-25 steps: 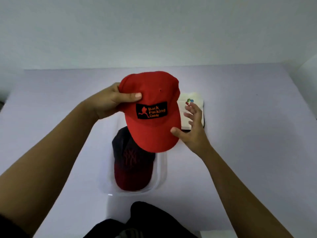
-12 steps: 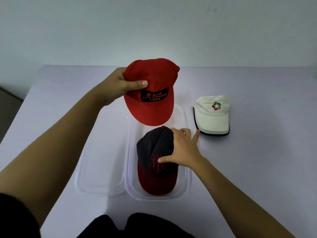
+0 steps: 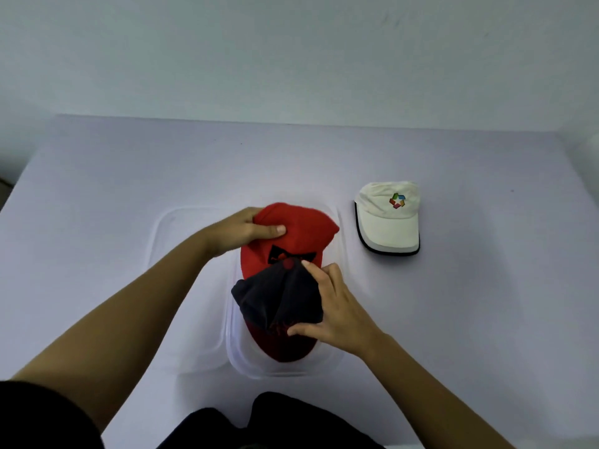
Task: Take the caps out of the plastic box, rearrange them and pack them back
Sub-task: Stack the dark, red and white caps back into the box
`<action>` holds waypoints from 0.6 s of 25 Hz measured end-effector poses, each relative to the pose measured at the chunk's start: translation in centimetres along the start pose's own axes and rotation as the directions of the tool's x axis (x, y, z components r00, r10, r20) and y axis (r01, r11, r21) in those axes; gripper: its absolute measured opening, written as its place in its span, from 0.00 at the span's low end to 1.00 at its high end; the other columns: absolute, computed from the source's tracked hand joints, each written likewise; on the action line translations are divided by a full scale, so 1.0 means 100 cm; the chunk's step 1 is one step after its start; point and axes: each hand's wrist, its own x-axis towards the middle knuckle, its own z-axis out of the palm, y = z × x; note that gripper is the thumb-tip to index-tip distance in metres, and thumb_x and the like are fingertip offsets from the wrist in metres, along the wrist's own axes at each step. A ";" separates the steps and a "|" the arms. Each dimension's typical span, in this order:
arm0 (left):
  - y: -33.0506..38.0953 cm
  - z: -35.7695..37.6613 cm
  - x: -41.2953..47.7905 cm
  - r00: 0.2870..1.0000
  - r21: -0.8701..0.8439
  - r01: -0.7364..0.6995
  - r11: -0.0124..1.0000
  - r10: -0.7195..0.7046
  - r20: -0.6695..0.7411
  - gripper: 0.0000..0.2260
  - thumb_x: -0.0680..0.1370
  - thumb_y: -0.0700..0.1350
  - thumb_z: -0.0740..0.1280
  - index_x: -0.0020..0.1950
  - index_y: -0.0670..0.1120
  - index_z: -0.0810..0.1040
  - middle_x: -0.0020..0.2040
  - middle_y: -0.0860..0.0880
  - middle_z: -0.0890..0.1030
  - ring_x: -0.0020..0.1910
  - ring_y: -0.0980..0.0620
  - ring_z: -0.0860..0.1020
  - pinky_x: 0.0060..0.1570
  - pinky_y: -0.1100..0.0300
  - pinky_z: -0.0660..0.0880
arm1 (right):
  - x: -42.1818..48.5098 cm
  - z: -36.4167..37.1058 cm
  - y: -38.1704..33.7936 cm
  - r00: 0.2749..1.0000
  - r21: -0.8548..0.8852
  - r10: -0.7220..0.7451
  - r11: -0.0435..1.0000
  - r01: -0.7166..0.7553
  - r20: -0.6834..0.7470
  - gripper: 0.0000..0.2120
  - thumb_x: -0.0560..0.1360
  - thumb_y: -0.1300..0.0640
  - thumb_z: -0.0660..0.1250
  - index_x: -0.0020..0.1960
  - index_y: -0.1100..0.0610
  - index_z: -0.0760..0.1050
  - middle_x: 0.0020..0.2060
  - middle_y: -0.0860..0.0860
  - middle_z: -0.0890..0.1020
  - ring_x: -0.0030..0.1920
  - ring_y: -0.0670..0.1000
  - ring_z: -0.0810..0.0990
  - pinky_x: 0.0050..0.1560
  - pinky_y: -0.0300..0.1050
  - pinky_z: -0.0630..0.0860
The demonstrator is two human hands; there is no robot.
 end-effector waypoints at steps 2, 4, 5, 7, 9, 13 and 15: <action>-0.016 0.009 -0.003 0.999 -0.032 0.047 0.998 -0.046 0.018 0.06 0.76 0.46 0.67 0.51 0.49 0.81 0.46 0.53 0.86 0.46 0.54 0.84 0.45 0.65 0.78 | 0.001 0.002 0.001 1.000 0.020 0.017 1.000 -0.017 -0.003 0.45 0.62 0.35 0.69 0.69 0.37 0.43 0.56 0.43 0.57 0.54 0.47 0.66 0.60 0.44 0.71; -0.022 0.015 -0.007 0.998 -0.094 0.063 0.994 -0.062 0.009 0.06 0.76 0.47 0.66 0.50 0.49 0.80 0.43 0.55 0.86 0.44 0.57 0.83 0.42 0.69 0.76 | 0.001 0.002 0.004 0.998 0.009 0.062 0.998 -0.062 -0.010 0.46 0.61 0.32 0.66 0.69 0.36 0.42 0.57 0.43 0.56 0.58 0.50 0.67 0.64 0.48 0.71; -0.024 0.017 -0.007 0.998 -0.120 0.066 0.991 -0.065 0.008 0.06 0.76 0.47 0.65 0.50 0.48 0.80 0.43 0.55 0.86 0.43 0.58 0.83 0.41 0.69 0.76 | 0.001 0.003 0.005 0.996 -0.001 0.085 0.996 -0.085 -0.023 0.46 0.60 0.31 0.66 0.69 0.37 0.42 0.57 0.43 0.56 0.60 0.51 0.67 0.65 0.50 0.71; -0.028 0.019 -0.008 0.997 -0.147 0.076 0.986 -0.075 0.014 0.06 0.77 0.46 0.64 0.49 0.47 0.80 0.42 0.55 0.85 0.42 0.58 0.83 0.39 0.69 0.76 | 0.001 0.002 0.008 0.989 -0.009 0.131 0.991 -0.132 -0.063 0.49 0.59 0.31 0.69 0.69 0.38 0.42 0.58 0.43 0.56 0.61 0.52 0.66 0.66 0.50 0.70; -0.031 0.020 -0.010 0.997 -0.159 0.083 0.984 -0.083 0.006 0.06 0.78 0.46 0.64 0.50 0.47 0.80 0.42 0.54 0.85 0.42 0.56 0.83 0.40 0.67 0.76 | 0.003 0.002 0.008 0.977 0.013 0.188 0.982 -0.187 -0.099 0.53 0.58 0.33 0.73 0.70 0.38 0.41 0.61 0.45 0.56 0.63 0.52 0.65 0.67 0.48 0.67; -0.035 0.022 -0.009 0.992 -0.181 0.119 0.976 -0.124 -0.018 0.16 0.74 0.52 0.67 0.55 0.43 0.80 0.53 0.43 0.84 0.54 0.41 0.81 0.59 0.46 0.74 | 0.009 0.003 0.010 0.940 0.002 0.293 0.955 -0.298 -0.177 0.64 0.52 0.30 0.74 0.73 0.45 0.37 0.71 0.51 0.54 0.71 0.53 0.58 0.71 0.51 0.54; -0.035 0.022 -0.007 0.990 -0.195 0.133 0.972 -0.138 -0.015 0.17 0.74 0.52 0.67 0.56 0.41 0.79 0.56 0.40 0.82 0.57 0.39 0.79 0.63 0.43 0.71 | 0.014 0.000 0.009 0.932 -0.002 0.336 0.941 -0.339 -0.137 0.68 0.51 0.29 0.74 0.74 0.48 0.34 0.74 0.50 0.50 0.74 0.51 0.49 0.73 0.54 0.45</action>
